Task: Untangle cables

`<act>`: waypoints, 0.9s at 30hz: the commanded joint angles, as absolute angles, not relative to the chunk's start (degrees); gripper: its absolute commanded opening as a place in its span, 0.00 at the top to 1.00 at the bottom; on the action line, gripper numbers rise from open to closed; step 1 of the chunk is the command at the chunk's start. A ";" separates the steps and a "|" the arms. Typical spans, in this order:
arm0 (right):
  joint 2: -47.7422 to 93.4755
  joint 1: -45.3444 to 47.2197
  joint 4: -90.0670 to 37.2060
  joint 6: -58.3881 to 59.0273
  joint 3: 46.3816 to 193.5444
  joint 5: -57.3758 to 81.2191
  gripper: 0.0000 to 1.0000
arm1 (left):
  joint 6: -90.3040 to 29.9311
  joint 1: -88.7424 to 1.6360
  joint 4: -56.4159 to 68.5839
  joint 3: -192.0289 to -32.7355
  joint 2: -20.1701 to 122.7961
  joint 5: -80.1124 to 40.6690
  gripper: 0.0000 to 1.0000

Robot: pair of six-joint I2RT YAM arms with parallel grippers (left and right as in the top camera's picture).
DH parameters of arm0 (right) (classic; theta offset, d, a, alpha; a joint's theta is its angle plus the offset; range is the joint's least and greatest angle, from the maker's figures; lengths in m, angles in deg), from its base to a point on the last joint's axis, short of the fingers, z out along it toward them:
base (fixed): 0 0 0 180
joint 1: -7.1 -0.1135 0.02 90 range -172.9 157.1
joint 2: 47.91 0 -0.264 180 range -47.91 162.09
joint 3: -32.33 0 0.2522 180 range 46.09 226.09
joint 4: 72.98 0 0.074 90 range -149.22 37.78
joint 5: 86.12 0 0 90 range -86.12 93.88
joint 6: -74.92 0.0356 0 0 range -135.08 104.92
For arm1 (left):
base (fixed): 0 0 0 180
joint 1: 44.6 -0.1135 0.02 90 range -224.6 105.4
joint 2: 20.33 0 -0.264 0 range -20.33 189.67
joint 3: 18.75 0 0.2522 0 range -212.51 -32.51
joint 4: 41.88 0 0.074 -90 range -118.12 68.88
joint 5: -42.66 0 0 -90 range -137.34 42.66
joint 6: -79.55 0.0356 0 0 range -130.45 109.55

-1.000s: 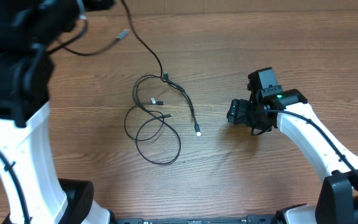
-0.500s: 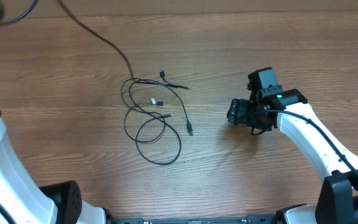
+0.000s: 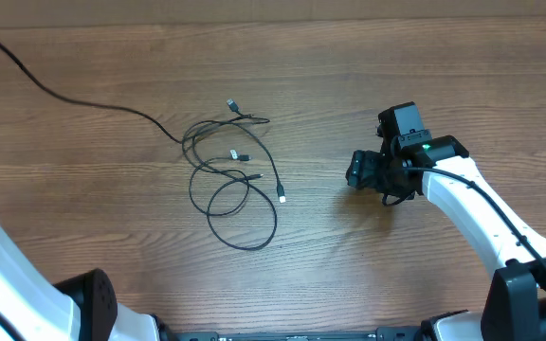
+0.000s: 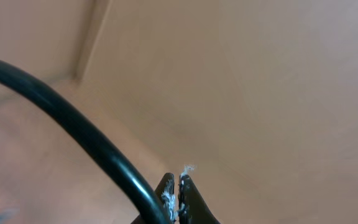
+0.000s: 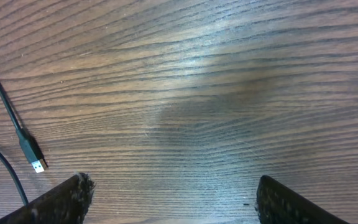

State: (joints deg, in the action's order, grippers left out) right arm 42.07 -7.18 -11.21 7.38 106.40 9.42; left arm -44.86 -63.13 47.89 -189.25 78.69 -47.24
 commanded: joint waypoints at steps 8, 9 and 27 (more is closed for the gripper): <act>41.70 -6.96 -11.25 7.18 106.18 8.94 0.17 | -45.13 -62.40 62.64 -189.73 92.24 -46.93 0.96; 41.70 -6.96 -11.05 7.18 106.18 8.94 0.17 | -45.10 -62.40 63.01 -189.73 93.27 -46.96 0.96; 41.70 -6.96 -10.92 7.18 106.18 8.92 0.17 | -35.79 -59.96 68.69 -188.49 103.15 -43.72 0.41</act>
